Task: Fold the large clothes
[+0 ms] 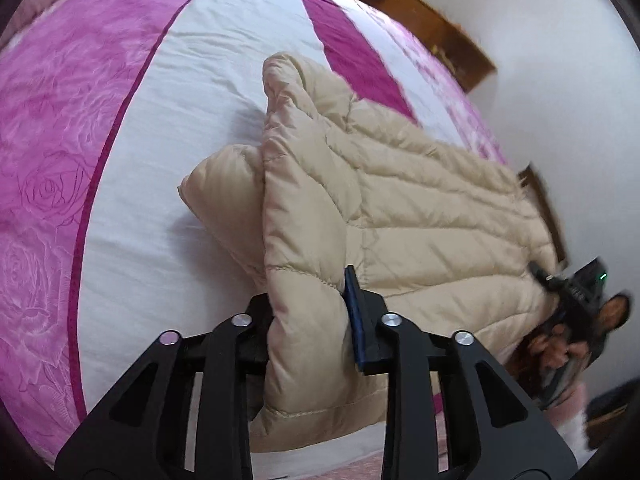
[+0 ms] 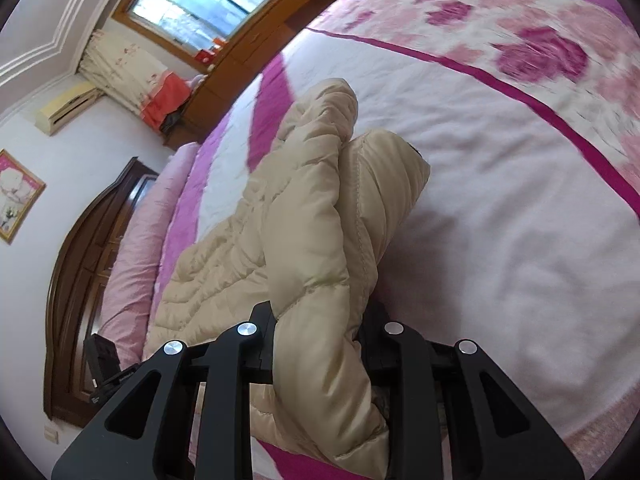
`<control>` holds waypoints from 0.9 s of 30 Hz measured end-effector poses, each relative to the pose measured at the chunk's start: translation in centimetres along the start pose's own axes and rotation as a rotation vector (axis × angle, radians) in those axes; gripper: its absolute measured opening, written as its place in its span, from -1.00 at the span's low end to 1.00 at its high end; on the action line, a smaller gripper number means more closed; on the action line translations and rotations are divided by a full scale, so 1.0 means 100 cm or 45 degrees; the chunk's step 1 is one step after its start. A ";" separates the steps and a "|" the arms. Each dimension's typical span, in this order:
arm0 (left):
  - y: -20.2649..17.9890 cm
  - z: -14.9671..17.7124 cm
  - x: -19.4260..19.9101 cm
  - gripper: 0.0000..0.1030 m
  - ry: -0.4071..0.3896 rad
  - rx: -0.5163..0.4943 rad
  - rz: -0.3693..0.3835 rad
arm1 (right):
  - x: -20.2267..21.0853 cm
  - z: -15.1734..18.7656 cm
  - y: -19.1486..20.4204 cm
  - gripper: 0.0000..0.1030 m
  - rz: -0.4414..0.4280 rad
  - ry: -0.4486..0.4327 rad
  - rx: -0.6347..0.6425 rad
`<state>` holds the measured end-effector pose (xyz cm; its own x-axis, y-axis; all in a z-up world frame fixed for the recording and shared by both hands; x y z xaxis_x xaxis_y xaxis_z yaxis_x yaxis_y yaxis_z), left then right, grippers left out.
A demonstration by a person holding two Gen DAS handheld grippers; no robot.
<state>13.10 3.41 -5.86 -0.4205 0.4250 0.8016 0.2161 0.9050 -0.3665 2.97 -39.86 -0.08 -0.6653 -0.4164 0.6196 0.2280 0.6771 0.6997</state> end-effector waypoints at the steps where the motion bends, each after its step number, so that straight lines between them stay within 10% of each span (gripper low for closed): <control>1: -0.003 0.001 -0.002 -0.25 0.008 -0.025 -0.046 | -0.003 0.002 -0.006 -0.41 0.007 0.011 -0.019; 13: -0.019 -0.001 0.046 0.03 -0.013 -0.178 -0.266 | 0.007 0.010 -0.029 0.32 0.059 -0.030 -0.077; 27: -0.126 0.004 0.008 0.07 0.087 -0.410 -0.105 | 0.007 0.017 -0.050 0.53 0.034 0.005 -0.150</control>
<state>9.69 -7.68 -0.77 -0.3908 0.3387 0.8559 0.4558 0.8790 -0.1397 0.09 -42.50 -3.74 -0.6551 -0.4016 0.6400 0.3278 0.6122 0.7196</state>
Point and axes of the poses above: each gripper's, at about its wrist camera, not at the fingertips, and x roughly against the way its jaws point, y to its left, z to its underside, the point moved 3 cm from there along -x, roughly the way its jaws point, and after that the axes turned 4 degrees about -x, right-handed, at the moved point
